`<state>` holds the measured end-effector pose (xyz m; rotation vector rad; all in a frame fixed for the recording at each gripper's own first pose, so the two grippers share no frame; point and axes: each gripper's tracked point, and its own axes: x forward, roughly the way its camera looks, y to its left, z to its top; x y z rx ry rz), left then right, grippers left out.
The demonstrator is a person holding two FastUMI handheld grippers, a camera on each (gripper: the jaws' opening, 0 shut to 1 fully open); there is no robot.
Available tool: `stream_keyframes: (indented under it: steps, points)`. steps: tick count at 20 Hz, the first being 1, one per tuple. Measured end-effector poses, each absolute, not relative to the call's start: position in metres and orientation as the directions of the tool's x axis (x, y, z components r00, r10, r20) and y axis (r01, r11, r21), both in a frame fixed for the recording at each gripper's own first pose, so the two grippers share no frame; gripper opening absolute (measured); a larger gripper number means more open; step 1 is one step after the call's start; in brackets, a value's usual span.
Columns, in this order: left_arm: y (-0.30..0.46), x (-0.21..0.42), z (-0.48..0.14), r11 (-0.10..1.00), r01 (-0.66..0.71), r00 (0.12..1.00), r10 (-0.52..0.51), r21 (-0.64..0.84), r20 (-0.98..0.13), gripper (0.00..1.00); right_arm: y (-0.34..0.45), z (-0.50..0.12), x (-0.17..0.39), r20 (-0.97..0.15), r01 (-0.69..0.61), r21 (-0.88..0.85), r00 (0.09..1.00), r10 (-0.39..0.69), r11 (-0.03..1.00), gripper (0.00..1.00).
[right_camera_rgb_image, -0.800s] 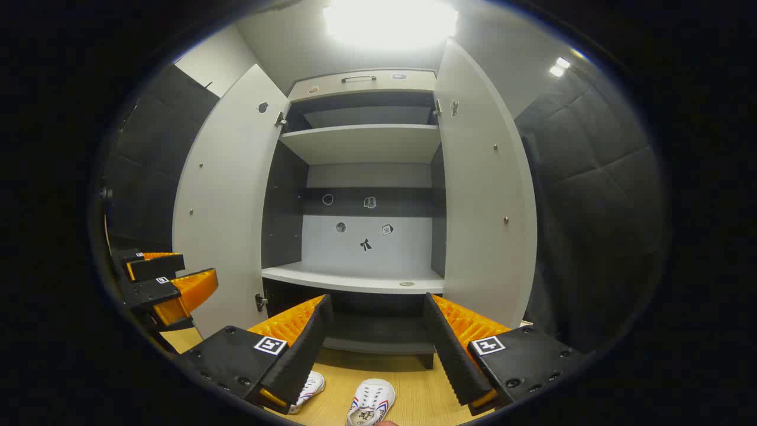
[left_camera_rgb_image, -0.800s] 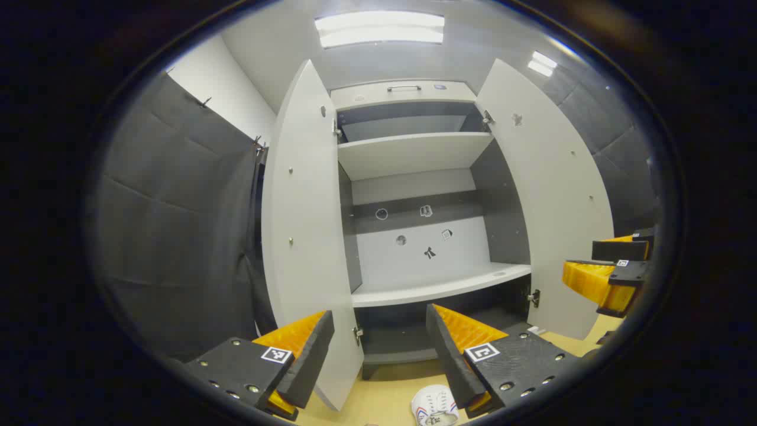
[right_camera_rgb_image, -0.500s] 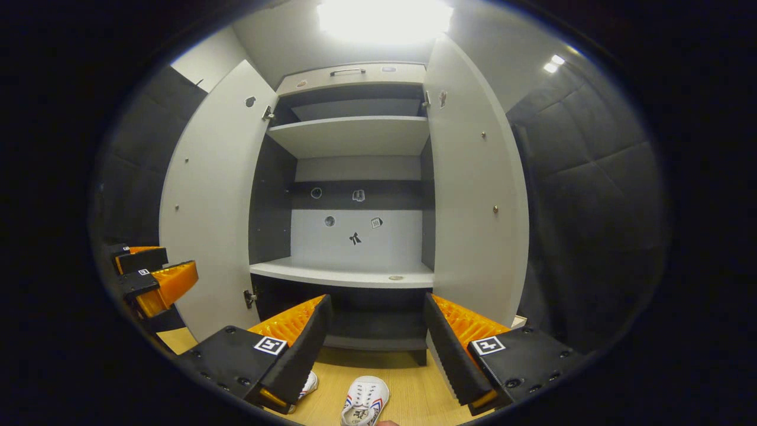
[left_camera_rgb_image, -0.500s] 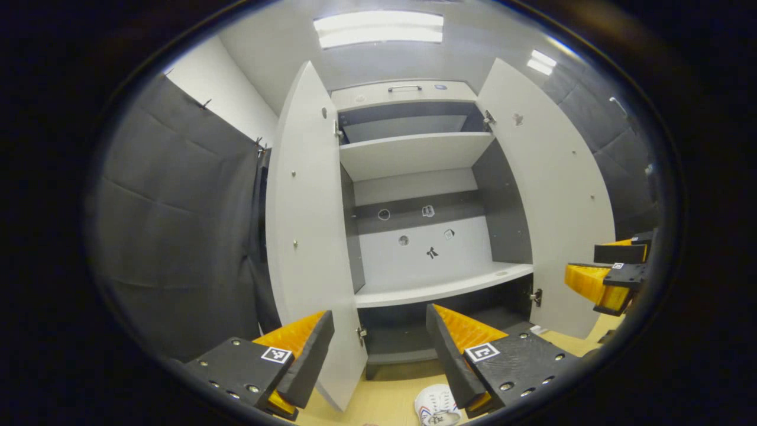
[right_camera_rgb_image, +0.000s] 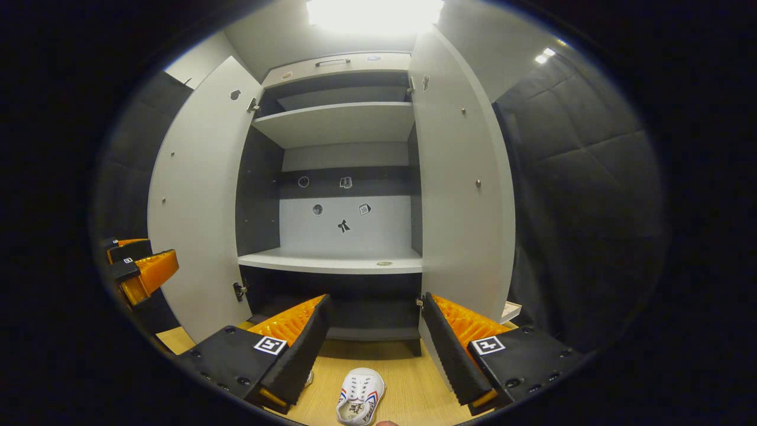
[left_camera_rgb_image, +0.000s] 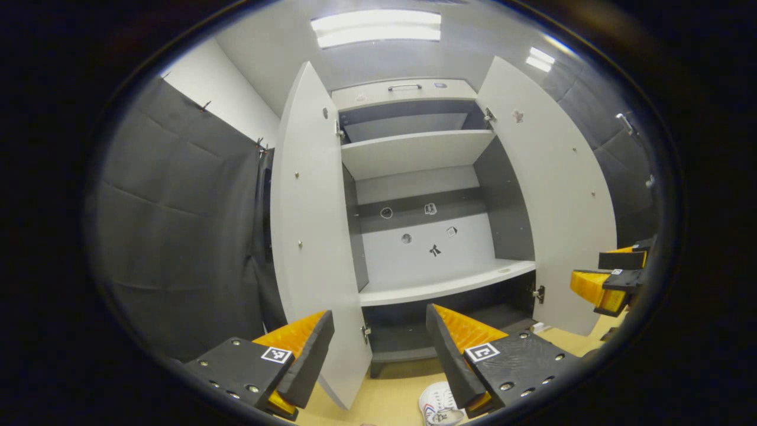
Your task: Grab one shoe with the right hand and put it into the shoe cabinet, grab the other shoe with the left hand and put it into the shoe cabinet; then close the right door with the right hand and the left door with the left hand.
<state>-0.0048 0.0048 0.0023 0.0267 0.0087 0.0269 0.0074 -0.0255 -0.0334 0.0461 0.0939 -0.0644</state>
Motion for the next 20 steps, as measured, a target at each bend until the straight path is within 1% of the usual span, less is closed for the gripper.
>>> stream_keyframes:
  steps: [7,14,20]
  points:
    - [0.013,-0.012,0.007,0.997,-0.074,0.997,0.074,0.027,-0.01,0.91,-0.005,-0.051,0.025,-0.17,0.003,0.016,0.985,0.0,1.0,0.97]
    - [0.024,-0.024,0.021,0.99,-0.137,0.991,0.137,0.042,-0.004,0.91,0.033,-0.102,0.043,-0.33,-0.093,0.067,0.937,0.11,0.993,0.97]
    - [0.046,-0.034,0.022,0.98,-0.19,0.982,0.19,0.055,-0.001,0.9,0.058,-0.167,0.051,-0.499,-0.157,0.084,0.848,0.178,0.984,0.98]
